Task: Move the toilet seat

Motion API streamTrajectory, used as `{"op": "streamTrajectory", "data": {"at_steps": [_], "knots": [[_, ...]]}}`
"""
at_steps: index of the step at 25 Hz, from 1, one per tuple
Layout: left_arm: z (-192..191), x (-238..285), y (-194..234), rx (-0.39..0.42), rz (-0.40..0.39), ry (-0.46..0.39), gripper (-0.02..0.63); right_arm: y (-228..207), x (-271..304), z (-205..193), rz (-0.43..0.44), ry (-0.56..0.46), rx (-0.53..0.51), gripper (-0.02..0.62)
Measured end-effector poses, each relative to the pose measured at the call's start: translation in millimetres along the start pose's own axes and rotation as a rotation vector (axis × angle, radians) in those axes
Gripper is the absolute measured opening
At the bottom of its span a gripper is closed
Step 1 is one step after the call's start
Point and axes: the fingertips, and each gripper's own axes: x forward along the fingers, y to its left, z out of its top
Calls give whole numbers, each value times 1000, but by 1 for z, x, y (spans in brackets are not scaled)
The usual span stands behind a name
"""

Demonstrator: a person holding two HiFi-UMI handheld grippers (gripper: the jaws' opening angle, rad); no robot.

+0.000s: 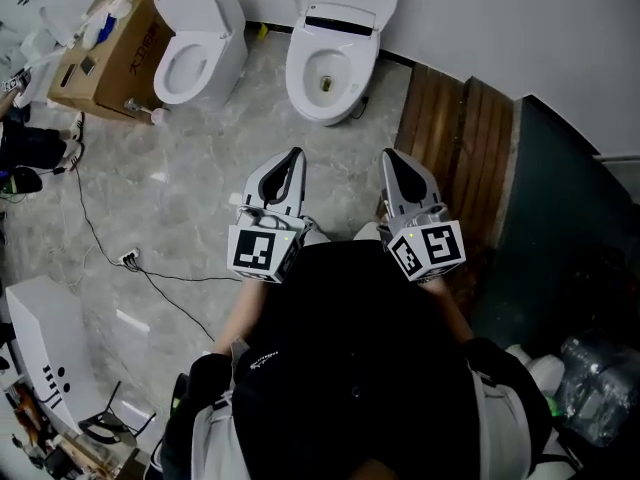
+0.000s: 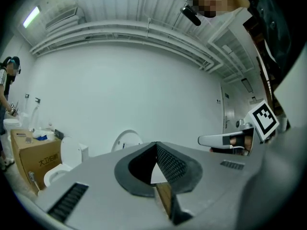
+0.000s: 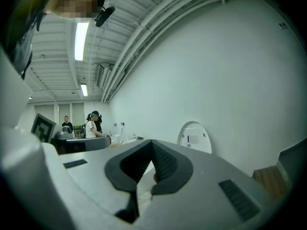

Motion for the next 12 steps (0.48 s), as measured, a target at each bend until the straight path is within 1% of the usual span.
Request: {"op": "streamTrajectory", "data": {"at_steps": [3, 7, 12], "knots": [[0, 1, 15, -3, -24, -2, 9, 8, 12, -5, -19, 7, 0, 9], [-7, 6, 26, -17, -44, 20, 9, 12, 22, -7, -39, 14, 2, 9], [-9, 25, 29, -22, -80, 25, 9, -3, 34, -10, -69, 36, 5, 9]]}}
